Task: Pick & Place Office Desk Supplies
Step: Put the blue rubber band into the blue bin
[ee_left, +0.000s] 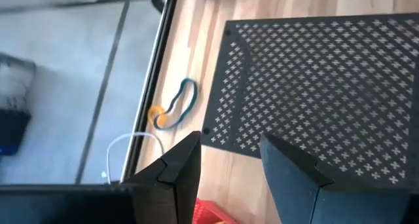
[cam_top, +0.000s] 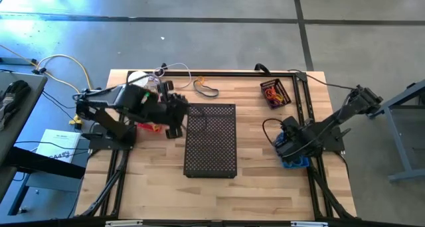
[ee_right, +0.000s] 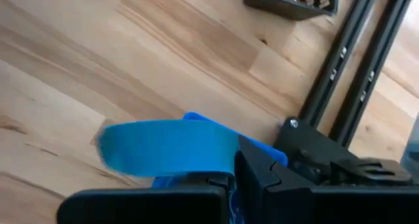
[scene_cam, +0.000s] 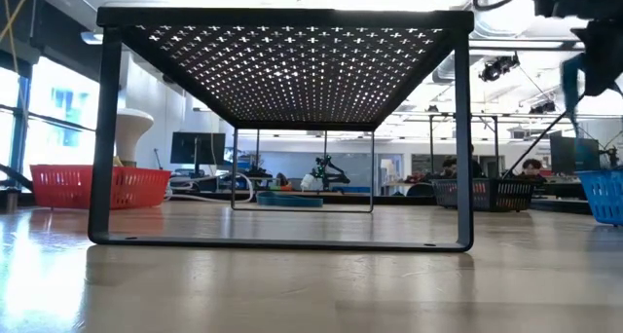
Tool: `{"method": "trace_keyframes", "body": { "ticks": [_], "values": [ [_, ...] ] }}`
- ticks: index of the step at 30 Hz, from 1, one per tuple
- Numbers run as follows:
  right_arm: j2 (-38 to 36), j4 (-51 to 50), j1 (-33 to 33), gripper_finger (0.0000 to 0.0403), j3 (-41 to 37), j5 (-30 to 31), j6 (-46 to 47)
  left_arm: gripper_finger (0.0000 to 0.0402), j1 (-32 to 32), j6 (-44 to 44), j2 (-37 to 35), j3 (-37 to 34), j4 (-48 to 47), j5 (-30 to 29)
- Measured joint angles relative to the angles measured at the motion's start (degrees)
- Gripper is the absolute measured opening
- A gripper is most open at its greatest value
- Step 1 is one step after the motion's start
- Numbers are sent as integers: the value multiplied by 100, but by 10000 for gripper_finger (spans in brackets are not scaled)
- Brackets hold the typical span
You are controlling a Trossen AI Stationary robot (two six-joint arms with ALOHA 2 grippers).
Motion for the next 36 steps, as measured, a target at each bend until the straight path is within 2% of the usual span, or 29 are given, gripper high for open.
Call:
{"method": "trace_keyframes", "body": {
  "ticks": [4, 11, 19, 29, 33, 36],
  "values": [
    [8, 2, -27, 3, -53, -180, 61, 150, 209, -56, 19, -4, 5, 249],
    [-288, 0, -454, 3, -55, -266, -371, 150, 129, -56, 150, -45, 97, 274],
    [-480, 16, -610, 3, -98, -1365, -466, 150, 116, -116, 194, -48, 96, 284],
    [-478, 28, -461, 3, -1410, -2170, -34, 150, 90, -175, 194, -48, 95, 284],
    [-477, 227, -461, 3, -1459, -2175, 74, 150, 90, -128, 194, -46, 93, 284],
    [-475, 803, -461, 3, -1460, -2147, 47, 150, 90, -108, 194, -46, 95, 284]
  ]
}}
